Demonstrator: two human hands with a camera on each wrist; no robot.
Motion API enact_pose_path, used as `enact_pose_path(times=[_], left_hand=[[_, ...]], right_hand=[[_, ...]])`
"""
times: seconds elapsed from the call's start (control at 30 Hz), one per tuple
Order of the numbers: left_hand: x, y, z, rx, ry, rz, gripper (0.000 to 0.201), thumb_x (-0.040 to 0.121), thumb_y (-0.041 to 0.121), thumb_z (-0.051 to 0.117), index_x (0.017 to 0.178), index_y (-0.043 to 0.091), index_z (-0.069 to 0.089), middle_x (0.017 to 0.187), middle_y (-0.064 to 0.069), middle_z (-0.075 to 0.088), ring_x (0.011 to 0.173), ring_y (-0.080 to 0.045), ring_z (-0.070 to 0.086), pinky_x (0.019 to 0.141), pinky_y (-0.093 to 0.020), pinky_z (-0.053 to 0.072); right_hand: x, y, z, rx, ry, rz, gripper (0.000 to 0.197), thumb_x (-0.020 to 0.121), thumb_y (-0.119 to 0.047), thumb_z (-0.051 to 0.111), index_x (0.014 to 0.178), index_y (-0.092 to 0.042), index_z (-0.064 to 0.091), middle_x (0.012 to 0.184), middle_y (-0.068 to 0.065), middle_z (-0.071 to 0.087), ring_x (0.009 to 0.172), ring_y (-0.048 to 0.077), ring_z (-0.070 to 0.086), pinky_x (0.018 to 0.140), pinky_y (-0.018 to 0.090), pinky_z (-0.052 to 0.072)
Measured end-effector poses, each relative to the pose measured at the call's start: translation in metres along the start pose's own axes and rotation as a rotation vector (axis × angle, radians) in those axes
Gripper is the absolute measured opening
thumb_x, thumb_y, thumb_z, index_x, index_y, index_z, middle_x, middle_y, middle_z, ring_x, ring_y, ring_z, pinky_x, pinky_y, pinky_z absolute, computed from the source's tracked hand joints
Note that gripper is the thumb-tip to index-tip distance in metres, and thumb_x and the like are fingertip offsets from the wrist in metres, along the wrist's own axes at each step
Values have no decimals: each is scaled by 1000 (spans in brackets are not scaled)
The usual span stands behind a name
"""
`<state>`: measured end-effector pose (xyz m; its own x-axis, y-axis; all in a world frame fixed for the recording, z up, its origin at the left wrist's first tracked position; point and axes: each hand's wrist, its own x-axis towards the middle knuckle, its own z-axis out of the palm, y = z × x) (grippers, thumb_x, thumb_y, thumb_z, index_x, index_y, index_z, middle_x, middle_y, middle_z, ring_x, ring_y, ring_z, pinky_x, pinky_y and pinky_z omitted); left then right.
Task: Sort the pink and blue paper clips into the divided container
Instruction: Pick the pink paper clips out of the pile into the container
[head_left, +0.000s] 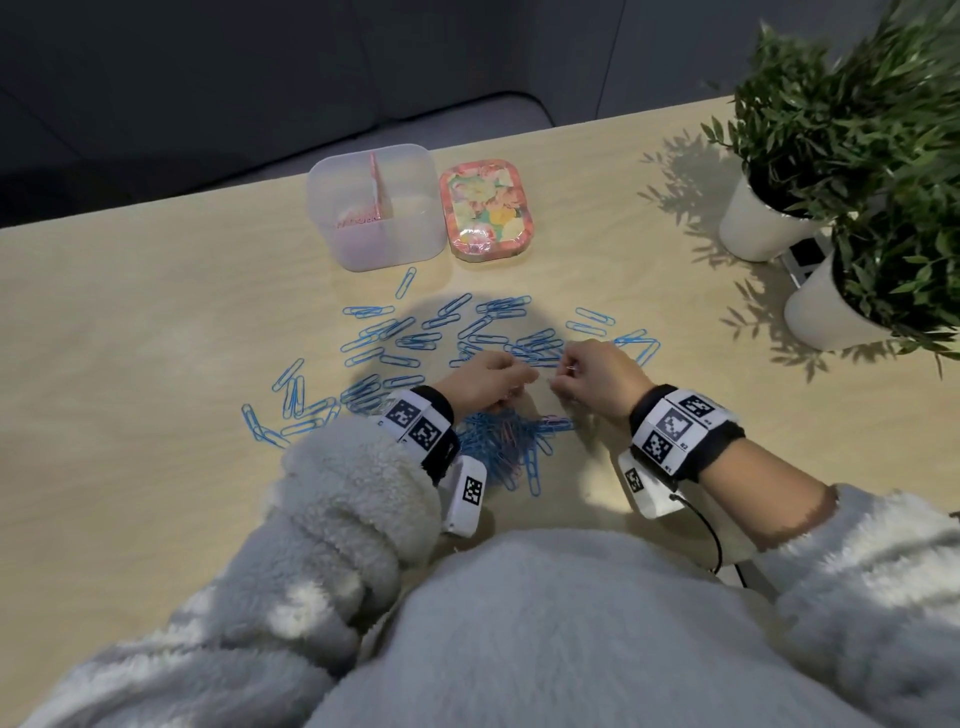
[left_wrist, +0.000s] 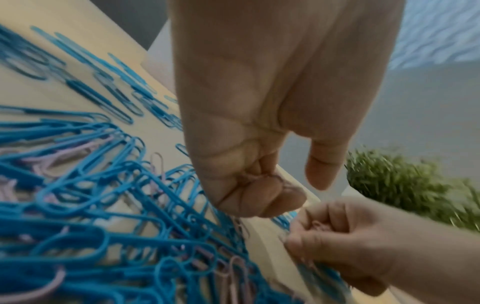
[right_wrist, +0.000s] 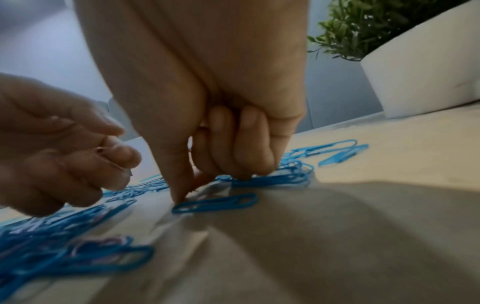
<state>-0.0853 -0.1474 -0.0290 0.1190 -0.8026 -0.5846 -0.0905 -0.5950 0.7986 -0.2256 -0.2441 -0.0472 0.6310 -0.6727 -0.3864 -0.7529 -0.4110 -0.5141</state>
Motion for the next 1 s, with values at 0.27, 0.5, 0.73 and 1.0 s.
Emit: enact_pose_path(times=[0.27, 0.5, 0.73, 1.0], left_hand=[[5, -10, 13, 776, 47, 257, 12, 87, 19, 57, 96, 12, 61, 96, -6, 65, 85, -19, 57, 81, -33, 49], [-1, -14, 17, 856, 32, 292, 16, 88, 22, 59, 99, 10, 62, 104, -8, 67, 98, -24, 59, 77, -28, 41], [-1, -15, 17, 860, 18, 209, 21, 90, 24, 57, 99, 5, 61, 106, -13, 64, 101, -28, 57, 85, -36, 44], [-12, 1, -21, 711, 119, 178, 17, 93, 24, 51, 93, 8, 57, 84, -5, 59, 76, -19, 51, 63, -27, 38]], right_hand=[[-12, 18, -13, 820, -71, 113, 25, 88, 4, 41, 76, -16, 50, 49, 3, 56, 32, 7, 41, 39, 14, 27], [-29, 25, 4, 207, -111, -144, 19, 76, -21, 73, 69, -26, 56, 49, -10, 43, 45, 3, 37, 51, 21, 30], [-27, 20, 7, 122, -134, -175, 10, 74, -19, 72, 73, -22, 63, 51, -10, 46, 49, 4, 41, 57, 27, 34], [-19, 5, -5, 253, -108, -158, 21, 85, -8, 58, 67, -18, 57, 48, -9, 44, 43, 2, 37, 45, 13, 27]])
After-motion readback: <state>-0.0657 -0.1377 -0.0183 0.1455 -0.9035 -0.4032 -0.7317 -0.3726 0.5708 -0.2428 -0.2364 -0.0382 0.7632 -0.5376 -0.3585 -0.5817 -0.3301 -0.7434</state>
